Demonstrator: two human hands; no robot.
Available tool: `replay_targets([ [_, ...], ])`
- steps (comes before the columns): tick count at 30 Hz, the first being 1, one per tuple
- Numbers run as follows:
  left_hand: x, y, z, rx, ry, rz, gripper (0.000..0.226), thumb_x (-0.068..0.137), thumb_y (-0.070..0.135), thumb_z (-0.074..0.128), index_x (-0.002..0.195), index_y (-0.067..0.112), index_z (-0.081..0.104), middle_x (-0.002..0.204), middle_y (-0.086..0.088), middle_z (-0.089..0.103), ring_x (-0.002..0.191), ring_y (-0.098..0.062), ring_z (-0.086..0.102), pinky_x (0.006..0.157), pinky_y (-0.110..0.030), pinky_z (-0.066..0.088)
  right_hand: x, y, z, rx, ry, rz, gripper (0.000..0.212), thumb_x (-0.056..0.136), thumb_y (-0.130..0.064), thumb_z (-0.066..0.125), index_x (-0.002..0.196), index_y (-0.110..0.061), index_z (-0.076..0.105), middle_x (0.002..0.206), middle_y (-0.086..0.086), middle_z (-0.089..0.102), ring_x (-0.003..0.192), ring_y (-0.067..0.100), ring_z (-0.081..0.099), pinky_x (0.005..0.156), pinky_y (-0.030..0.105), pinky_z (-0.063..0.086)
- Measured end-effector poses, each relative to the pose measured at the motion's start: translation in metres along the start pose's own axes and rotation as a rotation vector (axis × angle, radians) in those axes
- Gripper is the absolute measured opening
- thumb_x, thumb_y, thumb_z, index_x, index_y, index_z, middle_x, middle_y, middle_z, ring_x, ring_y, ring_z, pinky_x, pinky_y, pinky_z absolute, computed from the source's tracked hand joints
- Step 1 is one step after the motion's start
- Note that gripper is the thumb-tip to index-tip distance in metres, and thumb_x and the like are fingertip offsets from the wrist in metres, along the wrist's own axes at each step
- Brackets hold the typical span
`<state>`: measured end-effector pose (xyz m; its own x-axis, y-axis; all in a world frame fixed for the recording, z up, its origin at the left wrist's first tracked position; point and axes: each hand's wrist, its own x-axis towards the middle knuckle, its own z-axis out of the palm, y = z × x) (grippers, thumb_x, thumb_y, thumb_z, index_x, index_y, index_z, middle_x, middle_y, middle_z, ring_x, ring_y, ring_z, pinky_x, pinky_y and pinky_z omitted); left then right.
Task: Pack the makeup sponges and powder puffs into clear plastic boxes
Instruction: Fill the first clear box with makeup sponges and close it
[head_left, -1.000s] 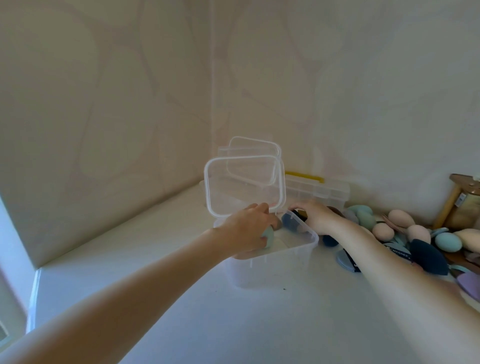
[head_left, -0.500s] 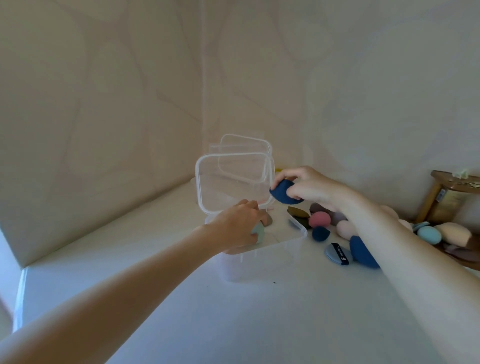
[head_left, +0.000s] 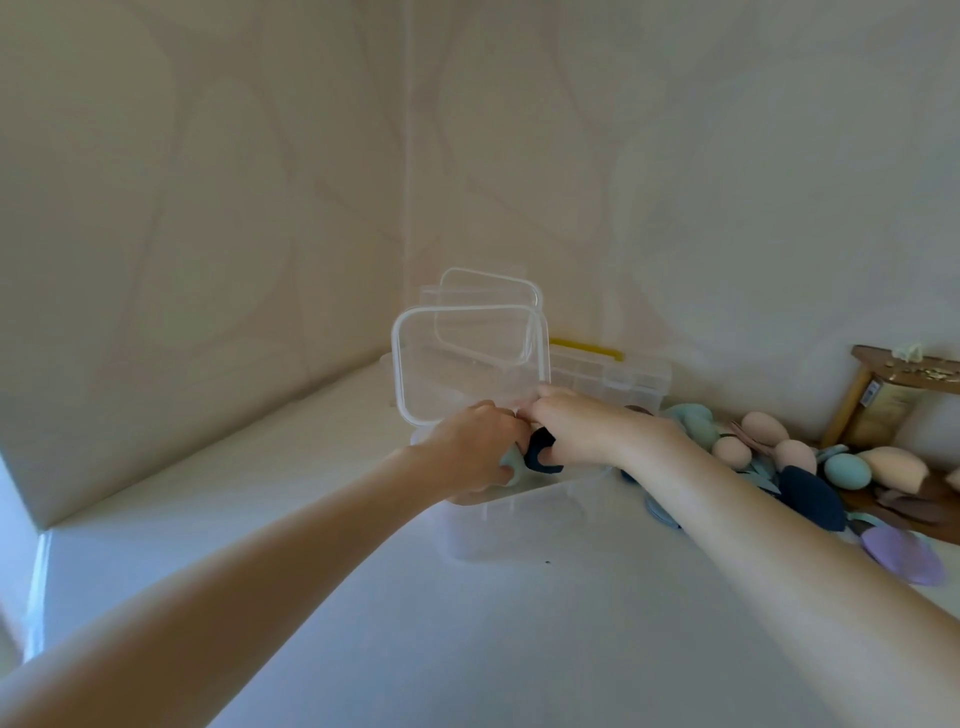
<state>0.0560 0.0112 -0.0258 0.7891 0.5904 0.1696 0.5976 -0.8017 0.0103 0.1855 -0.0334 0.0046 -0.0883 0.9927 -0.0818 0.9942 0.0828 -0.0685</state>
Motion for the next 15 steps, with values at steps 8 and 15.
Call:
replay_targets([
  [8,0.001,-0.003,0.003,-0.02,0.004,0.001,0.031,0.089,0.023,0.056,0.12,0.022,0.057,0.121,0.001,0.059,0.112,-0.022,0.05,0.093,-0.03,0.042,0.005,-0.007,0.015,-0.043,0.226,0.04,0.011,0.084,-0.006,0.056,0.091,-0.008,0.049,0.094,0.008,0.05,0.092,0.028,0.051,0.073,0.037,0.042],
  [15,0.004,-0.004,0.003,-0.021,-0.017,0.014,0.034,0.088,0.023,0.057,0.122,0.021,0.054,0.118,-0.003,0.058,0.113,-0.022,0.049,0.092,-0.032,0.043,-0.004,-0.007,0.016,0.192,0.154,0.191,0.032,0.079,0.0,0.062,0.109,-0.005,0.052,0.111,0.008,0.048,0.091,0.022,0.049,0.073,0.031,0.045],
])
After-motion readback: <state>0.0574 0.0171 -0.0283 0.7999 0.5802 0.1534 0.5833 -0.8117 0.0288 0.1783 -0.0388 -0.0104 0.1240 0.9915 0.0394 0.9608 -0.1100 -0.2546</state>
